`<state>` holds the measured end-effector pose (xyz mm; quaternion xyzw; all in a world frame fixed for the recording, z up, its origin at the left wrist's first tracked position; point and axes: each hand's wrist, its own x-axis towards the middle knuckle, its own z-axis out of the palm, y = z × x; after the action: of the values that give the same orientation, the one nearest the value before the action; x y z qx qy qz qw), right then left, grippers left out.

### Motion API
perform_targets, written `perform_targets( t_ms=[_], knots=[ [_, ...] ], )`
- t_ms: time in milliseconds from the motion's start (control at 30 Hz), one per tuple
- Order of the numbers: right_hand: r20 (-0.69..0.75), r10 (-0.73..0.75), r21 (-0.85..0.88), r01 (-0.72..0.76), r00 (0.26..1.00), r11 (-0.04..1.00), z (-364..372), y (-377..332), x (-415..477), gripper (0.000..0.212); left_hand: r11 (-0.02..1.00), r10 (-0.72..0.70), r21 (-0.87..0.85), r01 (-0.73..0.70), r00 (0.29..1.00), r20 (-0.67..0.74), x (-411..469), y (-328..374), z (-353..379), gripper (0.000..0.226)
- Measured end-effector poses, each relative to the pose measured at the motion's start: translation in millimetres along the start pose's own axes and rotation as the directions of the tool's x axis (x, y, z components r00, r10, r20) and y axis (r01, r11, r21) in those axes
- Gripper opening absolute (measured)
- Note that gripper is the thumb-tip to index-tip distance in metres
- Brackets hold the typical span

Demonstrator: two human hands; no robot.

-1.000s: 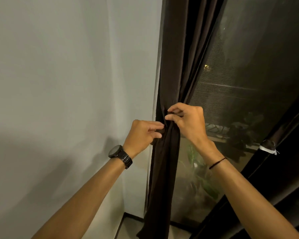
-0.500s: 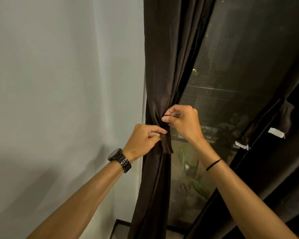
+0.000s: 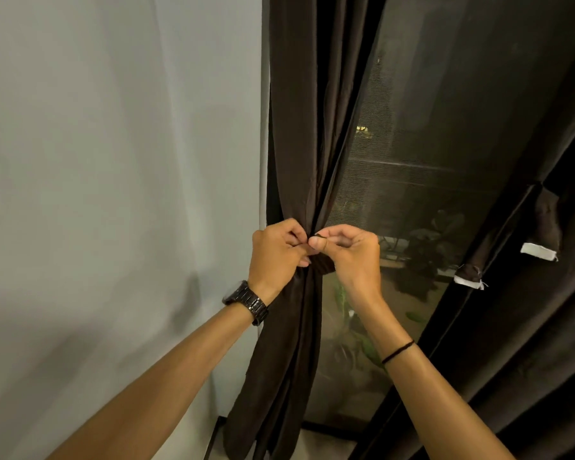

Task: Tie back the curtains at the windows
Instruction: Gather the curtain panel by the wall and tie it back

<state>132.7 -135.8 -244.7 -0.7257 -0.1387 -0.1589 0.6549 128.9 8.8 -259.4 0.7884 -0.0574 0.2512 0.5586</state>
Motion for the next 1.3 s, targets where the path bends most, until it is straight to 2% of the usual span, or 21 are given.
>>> perform_targets(
  t_ms=[100,167,233,367,500,600,733,833,933,1133,1300],
  knots=[
    [-0.029,-0.019,0.017,0.019,0.999,1.000,-3.9,6.9,-2.8,0.012,0.963,-0.163,-0.201,0.178,0.983,0.089,-2.5,5.9,2.4,0.007],
    [-0.014,-0.055,-0.029,0.054,0.998,0.998,-8.4,11.7,-3.6,0.011,0.871,-0.257,-0.385,0.306,0.951,0.174,-3.1,8.6,-1.3,0.014],
    [0.035,-0.123,-0.100,0.126,0.992,0.987,-13.0,16.8,-5.5,0.013,0.787,-0.293,-0.485,0.382,0.922,0.252,-2.8,10.8,-6.0,0.016],
    [0.190,-0.234,-0.248,0.277,0.954,0.928,-20.2,21.6,-4.8,0.029,0.824,-0.274,-0.431,0.369,0.924,0.267,-2.3,7.9,-9.2,0.015],
    [0.276,-0.181,-0.241,0.250,0.944,0.938,-26.3,18.8,-3.3,0.035,0.829,-0.283,-0.393,0.399,0.904,0.320,2.0,3.4,-15.1,0.025],
    [0.207,-0.190,-0.152,0.224,0.960,0.963,-31.3,18.2,-1.9,0.037,0.903,-0.250,-0.257,0.345,0.907,0.338,2.5,2.0,-19.6,0.033],
    [0.225,-0.324,-0.335,0.385,0.919,0.860,-29.1,19.1,-0.6,0.034,0.992,-0.116,-0.008,0.124,0.946,0.302,3.6,10.2,-20.4,0.041],
    [0.275,-0.349,-0.419,0.439,0.896,0.795,-24.0,18.8,-1.2,0.039,0.999,-0.018,0.041,0.006,0.956,0.292,-3.3,14.5,-15.9,0.057],
    [0.303,-0.314,-0.475,0.429,0.900,0.769,-23.7,19.9,-0.2,0.042,0.996,0.047,0.060,-0.064,0.966,0.253,-13.3,8.8,-12.4,0.069],
    [0.321,-0.283,-0.592,0.425,0.904,0.685,-23.3,21.6,-3.1,0.046,0.965,0.146,0.173,-0.195,0.954,0.260,-24.1,-2.5,-9.2,0.057],
    [0.332,-0.330,-0.667,0.467,0.884,0.580,-19.7,25.5,-3.6,0.017,0.904,0.221,0.285,-0.319,0.918,0.328,-26.6,-2.0,-12.9,0.044]
  ],
)
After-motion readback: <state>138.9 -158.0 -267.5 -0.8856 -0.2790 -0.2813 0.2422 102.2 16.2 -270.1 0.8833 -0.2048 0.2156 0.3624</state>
